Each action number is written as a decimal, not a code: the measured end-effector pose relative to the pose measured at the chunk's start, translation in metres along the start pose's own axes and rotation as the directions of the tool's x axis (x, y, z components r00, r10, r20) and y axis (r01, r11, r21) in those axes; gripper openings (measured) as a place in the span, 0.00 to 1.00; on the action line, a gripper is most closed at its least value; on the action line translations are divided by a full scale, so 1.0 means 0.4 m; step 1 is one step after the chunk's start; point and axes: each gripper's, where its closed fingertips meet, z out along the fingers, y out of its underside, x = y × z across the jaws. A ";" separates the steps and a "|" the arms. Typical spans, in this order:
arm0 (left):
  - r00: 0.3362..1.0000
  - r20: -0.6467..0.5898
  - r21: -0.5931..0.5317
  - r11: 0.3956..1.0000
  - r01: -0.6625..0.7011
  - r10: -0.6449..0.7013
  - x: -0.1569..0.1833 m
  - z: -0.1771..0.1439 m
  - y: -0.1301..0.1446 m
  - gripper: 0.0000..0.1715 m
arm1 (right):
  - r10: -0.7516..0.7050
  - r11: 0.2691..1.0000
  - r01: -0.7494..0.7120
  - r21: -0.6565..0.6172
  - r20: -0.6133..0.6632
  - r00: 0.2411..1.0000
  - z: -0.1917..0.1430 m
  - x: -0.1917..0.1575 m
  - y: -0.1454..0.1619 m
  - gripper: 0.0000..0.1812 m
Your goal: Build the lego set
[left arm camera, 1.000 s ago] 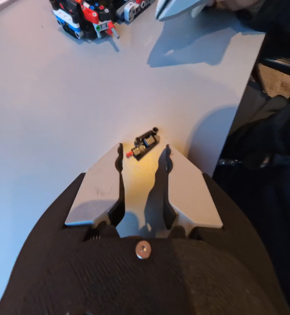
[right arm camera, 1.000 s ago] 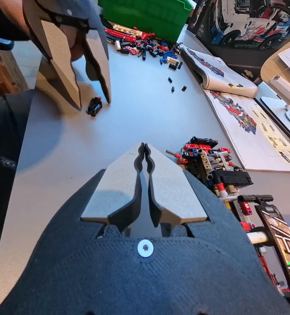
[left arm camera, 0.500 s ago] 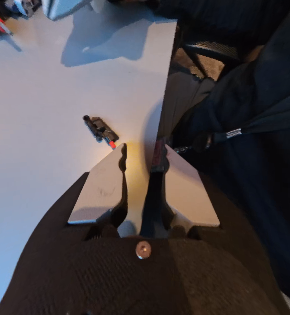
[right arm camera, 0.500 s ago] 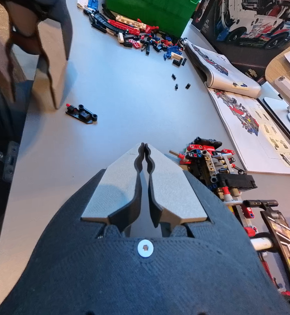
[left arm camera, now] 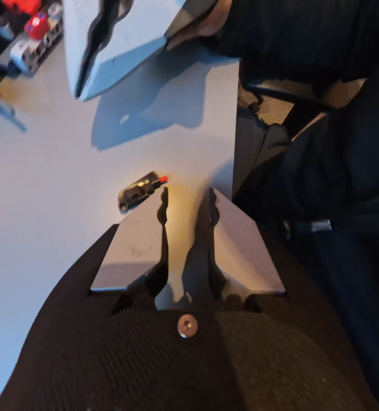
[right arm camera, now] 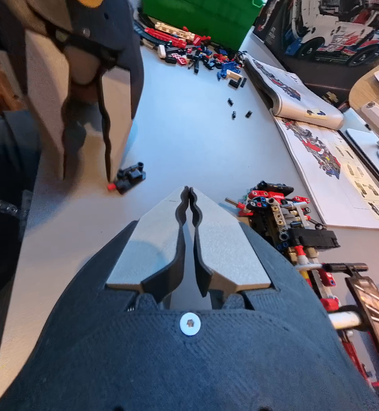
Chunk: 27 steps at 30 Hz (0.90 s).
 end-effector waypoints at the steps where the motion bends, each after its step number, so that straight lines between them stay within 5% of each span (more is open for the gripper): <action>1: 1.000 -0.011 0.003 1.000 -0.025 0.025 -0.004 0.024 -0.022 0.20 | 0.014 1.000 -0.014 -0.003 -0.022 1.000 -0.003 0.014 0.004 0.00; 6: 0.996 -0.039 0.047 0.996 -0.073 0.074 -0.017 0.006 -0.067 0.21 | 0.107 0.994 -0.105 0.034 -0.058 0.993 -0.040 0.055 0.012 0.00; 12: 0.986 0.101 0.016 0.990 -0.138 0.135 -0.127 -0.105 -0.031 0.23 | 0.060 0.996 -0.070 0.059 0.151 0.987 -0.071 -0.037 0.003 0.00; 19: 0.945 0.030 -0.153 0.936 -0.316 0.324 -0.148 -0.008 -0.022 0.25 | 0.183 0.973 -0.151 -0.171 0.186 0.965 -0.046 -0.117 0.057 0.01; 24: 0.938 -0.067 -0.128 0.929 -0.347 0.341 -0.126 0.018 -0.037 0.10 | 0.195 0.956 -0.161 -0.244 0.122 0.973 -0.037 -0.125 0.081 0.00; 27: 0.937 -0.070 -0.101 0.932 -0.348 0.342 -0.121 0.024 -0.041 0.10 | 0.185 0.948 -0.148 -0.280 0.108 0.977 -0.029 -0.127 0.094 0.00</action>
